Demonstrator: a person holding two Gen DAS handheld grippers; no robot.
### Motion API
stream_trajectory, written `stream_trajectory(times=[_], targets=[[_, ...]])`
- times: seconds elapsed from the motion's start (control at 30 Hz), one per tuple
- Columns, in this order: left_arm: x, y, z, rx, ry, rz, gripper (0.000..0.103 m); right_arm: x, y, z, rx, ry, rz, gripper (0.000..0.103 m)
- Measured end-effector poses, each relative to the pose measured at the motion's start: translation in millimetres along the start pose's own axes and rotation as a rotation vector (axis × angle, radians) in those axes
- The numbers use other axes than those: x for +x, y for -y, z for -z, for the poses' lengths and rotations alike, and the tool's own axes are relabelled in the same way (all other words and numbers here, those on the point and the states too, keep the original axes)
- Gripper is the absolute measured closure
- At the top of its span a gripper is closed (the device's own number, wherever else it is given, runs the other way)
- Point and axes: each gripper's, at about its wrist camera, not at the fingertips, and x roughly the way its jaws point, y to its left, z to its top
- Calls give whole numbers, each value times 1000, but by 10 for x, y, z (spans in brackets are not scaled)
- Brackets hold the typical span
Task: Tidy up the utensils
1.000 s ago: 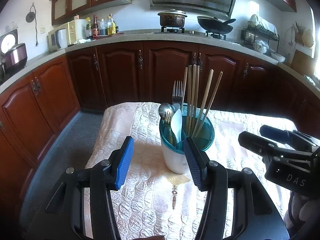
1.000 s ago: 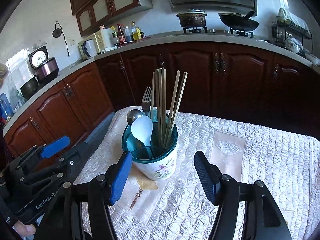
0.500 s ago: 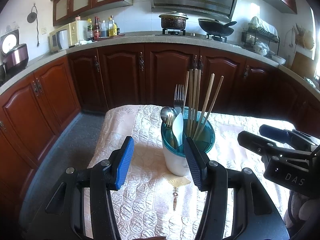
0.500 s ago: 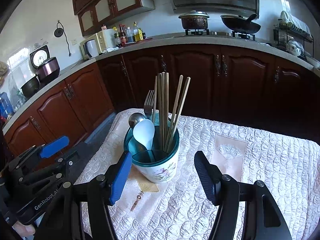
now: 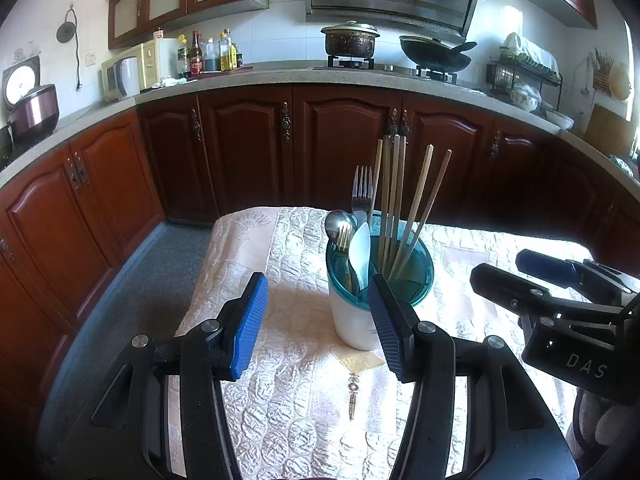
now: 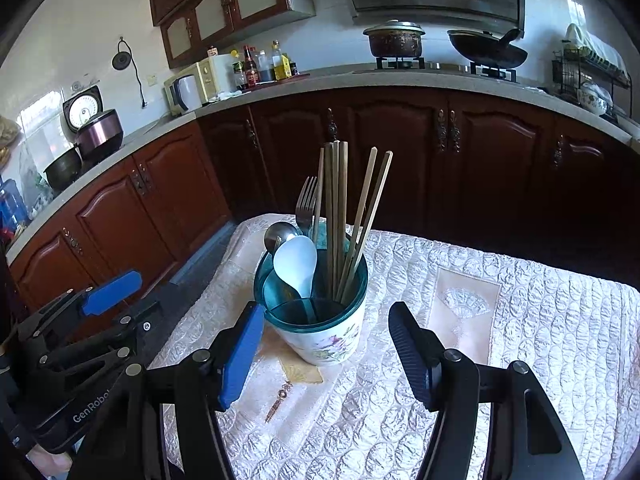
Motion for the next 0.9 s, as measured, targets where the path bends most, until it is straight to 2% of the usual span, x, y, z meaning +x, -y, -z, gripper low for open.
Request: stream_trajectory(times=[0.9], targets=[[15, -3, 29, -1, 5, 13, 51, 57, -37, 29, -5, -17, -6, 39]])
